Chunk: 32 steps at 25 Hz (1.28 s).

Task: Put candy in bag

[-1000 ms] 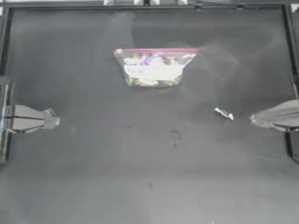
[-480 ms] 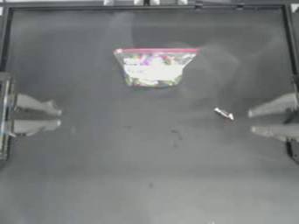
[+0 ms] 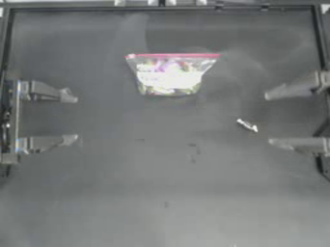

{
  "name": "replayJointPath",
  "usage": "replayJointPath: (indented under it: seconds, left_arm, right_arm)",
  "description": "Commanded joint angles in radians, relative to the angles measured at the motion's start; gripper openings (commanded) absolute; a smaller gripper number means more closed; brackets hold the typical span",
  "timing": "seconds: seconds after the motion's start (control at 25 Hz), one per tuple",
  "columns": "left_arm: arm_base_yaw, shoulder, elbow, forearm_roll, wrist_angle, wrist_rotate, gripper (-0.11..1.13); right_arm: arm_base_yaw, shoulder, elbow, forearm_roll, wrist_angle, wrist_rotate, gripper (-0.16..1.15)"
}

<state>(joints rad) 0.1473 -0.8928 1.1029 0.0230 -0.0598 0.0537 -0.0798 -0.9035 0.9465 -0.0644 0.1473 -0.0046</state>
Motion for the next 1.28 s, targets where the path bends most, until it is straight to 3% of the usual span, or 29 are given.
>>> replayJointPath:
  seconds: [0.04,0.28,0.48,0.68,0.92,1.28]
  left_arm:
    - [0.028,0.023,-0.034,-0.002,0.032,0.000,0.99]
    - [0.080,0.025,-0.032,-0.002,0.078,0.000,0.99]
    - [0.103,0.028,-0.025,-0.002,0.083,0.000,0.99]
    - [0.114,0.041,-0.023,-0.002,0.086,0.000,0.99]
    - [0.138,0.060,-0.018,0.000,0.087,0.003,0.99]
    - [0.179,0.055,0.005,-0.002,0.086,0.003,0.99]
  right_arm:
    - [-0.049,0.074,-0.124,-0.011,0.117,-0.003,1.01]
    - [-0.074,0.215,-0.285,-0.063,0.298,-0.003,1.00]
    - [-0.081,0.334,-0.422,-0.143,0.420,-0.006,1.00]
    - [-0.101,0.434,-0.531,-0.193,0.483,-0.012,1.00]
    - [-0.143,0.546,-0.634,-0.181,0.538,-0.075,1.00]
    - [-0.210,0.701,-0.784,-0.078,0.592,-0.213,1.00]
